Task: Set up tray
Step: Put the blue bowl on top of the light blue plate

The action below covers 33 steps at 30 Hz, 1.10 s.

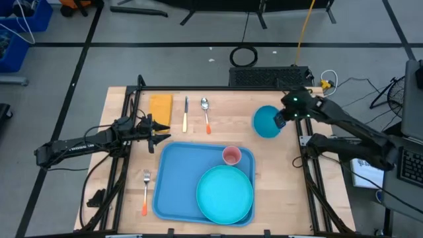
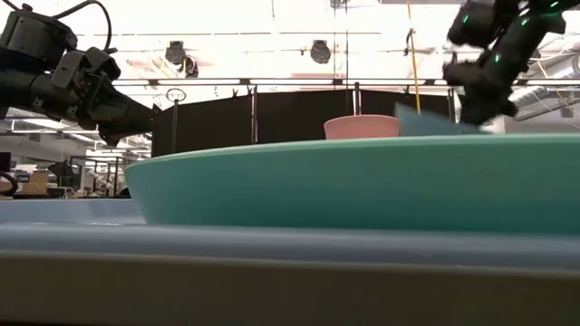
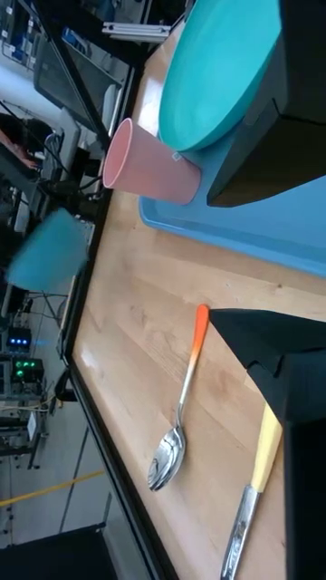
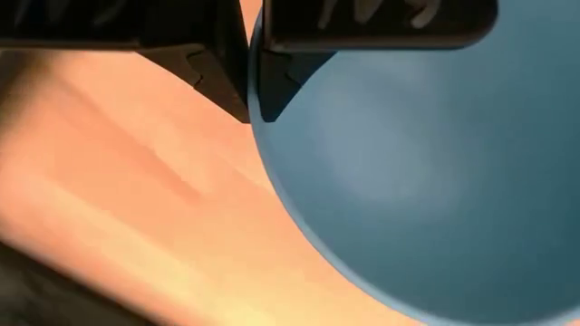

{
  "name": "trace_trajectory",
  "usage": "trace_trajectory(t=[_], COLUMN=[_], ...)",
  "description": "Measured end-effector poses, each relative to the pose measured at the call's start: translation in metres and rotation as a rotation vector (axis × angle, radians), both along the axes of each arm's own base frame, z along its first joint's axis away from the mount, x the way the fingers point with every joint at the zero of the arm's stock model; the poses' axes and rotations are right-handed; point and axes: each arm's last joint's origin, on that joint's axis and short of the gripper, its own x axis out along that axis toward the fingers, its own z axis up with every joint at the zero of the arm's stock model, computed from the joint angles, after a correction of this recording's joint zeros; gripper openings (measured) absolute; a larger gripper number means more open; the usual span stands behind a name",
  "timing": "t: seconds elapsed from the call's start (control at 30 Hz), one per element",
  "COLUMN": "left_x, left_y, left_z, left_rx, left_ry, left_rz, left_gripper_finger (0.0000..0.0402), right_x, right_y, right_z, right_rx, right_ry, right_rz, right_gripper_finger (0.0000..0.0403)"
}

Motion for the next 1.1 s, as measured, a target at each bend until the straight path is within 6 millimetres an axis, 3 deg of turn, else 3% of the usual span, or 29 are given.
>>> trace_trajectory(t=[0.1,0.23,0.47,0.7,0.87,1.0,1.1], left_x=[0.0,0.0,0.0,0.0,0.0,0.0,0.0], left_y=[0.0,0.0,0.0,0.0,0.0,0.0,0.0], left_z=[0.0,0.0,0.0,0.0,0.0,0.0,0.0], left_rx=[0.0,-0.003,-0.002,-0.002,-0.002,-0.003,-0.003], left_ry=[0.0,0.0,-0.001,-0.001,0.0,0.0,-0.001], left_rz=[0.0,0.001,0.001,0.001,0.001,0.001,0.001], left_gripper_finger=[0.02,0.02,0.02,0.02,0.02,0.02,0.02], right_x=[0.006,0.023,0.076,0.131,0.169,0.194,0.208], right_y=[0.011,0.029,0.074,0.131,0.169,0.192,0.202], right_z=[0.017,0.031,0.043,0.029,0.036,0.037,0.027], right_rx=[-0.012,-0.019,0.03,0.125,0.156,0.169,0.186], right_ry=[-0.229,-0.401,-0.63,-0.499,-0.384,-0.258,-0.136], right_rz=[0.101,0.233,0.509,0.66,0.766,0.815,0.821], right_gripper_finger=[0.0001,0.0001,0.0001,0.0,0.0,0.0,0.0])
